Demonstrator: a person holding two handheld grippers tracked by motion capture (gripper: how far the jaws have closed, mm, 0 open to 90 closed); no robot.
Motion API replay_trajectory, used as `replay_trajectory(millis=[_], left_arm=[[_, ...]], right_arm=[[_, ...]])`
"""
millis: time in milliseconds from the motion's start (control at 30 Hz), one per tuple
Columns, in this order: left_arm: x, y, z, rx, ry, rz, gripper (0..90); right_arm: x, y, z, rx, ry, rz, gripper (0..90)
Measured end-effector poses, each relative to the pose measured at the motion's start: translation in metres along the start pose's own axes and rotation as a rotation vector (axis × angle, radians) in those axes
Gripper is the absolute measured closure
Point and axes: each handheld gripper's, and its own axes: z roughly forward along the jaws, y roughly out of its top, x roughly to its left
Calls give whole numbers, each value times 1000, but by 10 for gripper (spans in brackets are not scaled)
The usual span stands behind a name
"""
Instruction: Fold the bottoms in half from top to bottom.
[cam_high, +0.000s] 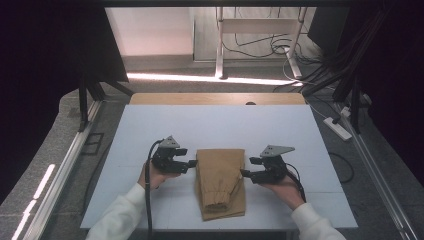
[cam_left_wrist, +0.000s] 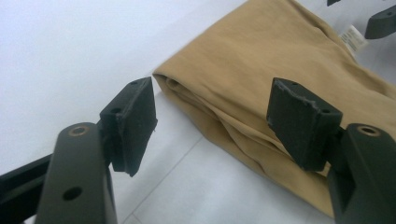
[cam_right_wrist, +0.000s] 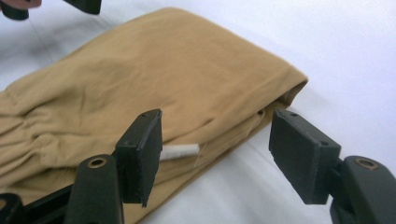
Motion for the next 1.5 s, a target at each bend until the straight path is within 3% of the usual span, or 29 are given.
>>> replay_trajectory(millis=[600, 800, 1167, 1500], left_arm=[[18, 14, 18, 20, 23, -67, 296], [23, 17, 27, 48, 7, -89, 282], [22, 22, 40, 78, -13, -83, 269], [26, 19, 49, 116, -39, -98, 263]], right_arm=[[-18, 19, 22, -30, -32, 44, 357], [-26, 22, 32, -13, -38, 57, 353], [-32, 29, 46, 8, -35, 77, 333], [-38, 26, 58, 70, -6, 103, 300]])
